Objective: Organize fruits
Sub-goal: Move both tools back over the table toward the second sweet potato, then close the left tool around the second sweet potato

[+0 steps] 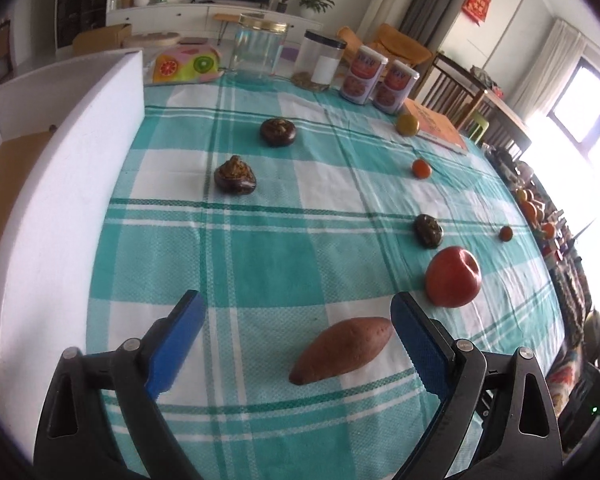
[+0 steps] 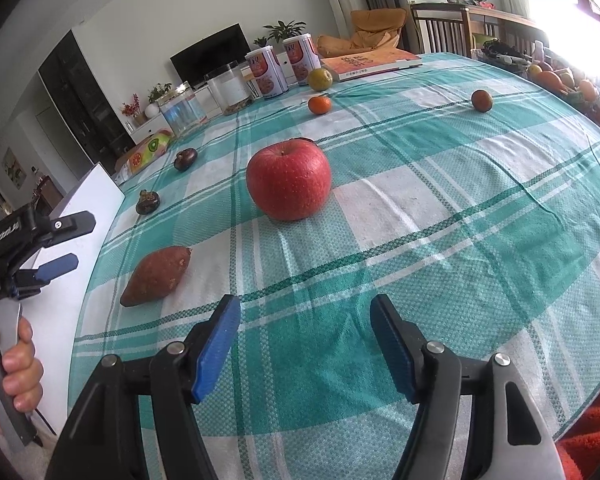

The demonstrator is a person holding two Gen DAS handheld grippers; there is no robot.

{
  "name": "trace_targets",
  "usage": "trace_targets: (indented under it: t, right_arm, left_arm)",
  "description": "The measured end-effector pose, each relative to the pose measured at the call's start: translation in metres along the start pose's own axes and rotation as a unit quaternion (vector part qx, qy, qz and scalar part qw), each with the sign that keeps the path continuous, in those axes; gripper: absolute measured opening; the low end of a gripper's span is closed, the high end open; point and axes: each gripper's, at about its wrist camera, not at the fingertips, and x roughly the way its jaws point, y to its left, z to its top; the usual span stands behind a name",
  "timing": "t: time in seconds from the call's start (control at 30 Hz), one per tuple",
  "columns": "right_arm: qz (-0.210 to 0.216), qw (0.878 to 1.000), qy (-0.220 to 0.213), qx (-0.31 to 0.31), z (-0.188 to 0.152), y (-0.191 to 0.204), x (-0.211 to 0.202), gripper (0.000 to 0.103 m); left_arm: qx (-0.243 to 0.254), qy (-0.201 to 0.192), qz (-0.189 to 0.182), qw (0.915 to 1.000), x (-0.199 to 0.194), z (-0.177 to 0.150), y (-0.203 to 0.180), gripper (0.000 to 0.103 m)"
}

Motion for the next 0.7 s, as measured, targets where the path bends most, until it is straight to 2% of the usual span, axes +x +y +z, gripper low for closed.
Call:
trace_targets:
  t: [0.07,0.17,0.23,0.33,0.4,0.53,0.6,0.7]
  right_arm:
    - [0.003,1.0,0.0,0.006,0.0,-0.002,0.0,0.068]
    - [0.009,1.0,0.002,0.017,0.001,-0.006,0.001,0.068]
    - [0.012,1.0,0.005,0.023,0.001,-0.008,0.002,0.068]
    - [0.015,0.999,0.01,0.028,0.001,-0.009,0.004,0.068]
    - [0.015,0.999,0.009,0.028,0.001,-0.009,0.004,0.068]
    - [0.014,0.999,0.006,0.03,0.001,-0.011,0.002,0.068]
    - [0.013,0.999,0.006,0.033,0.001,-0.012,0.003,0.068]
    - [0.013,0.999,0.009,0.036,0.001,-0.013,0.003,0.068]
  left_arm:
    - [0.016,0.005,-0.015,0.9997,0.002,0.001,-0.007,0.094]
    - [0.083,0.028,-0.025,0.9959,0.009,-0.007,-0.026,0.094]
    - [0.132,0.047,-0.024,0.9898,0.018,-0.017,-0.04,0.094]
    - [0.2,0.061,-0.003,0.9779,0.036,-0.033,-0.059,0.094]
    - [0.228,0.068,0.023,0.971,0.051,-0.04,-0.065,0.087]
    - [0.236,0.079,0.042,0.9677,0.069,-0.044,-0.064,0.077]
    - [0.231,0.078,0.036,0.9691,0.07,-0.044,-0.062,0.059]
    - [0.212,0.075,0.029,0.9739,0.068,-0.043,-0.058,0.057]
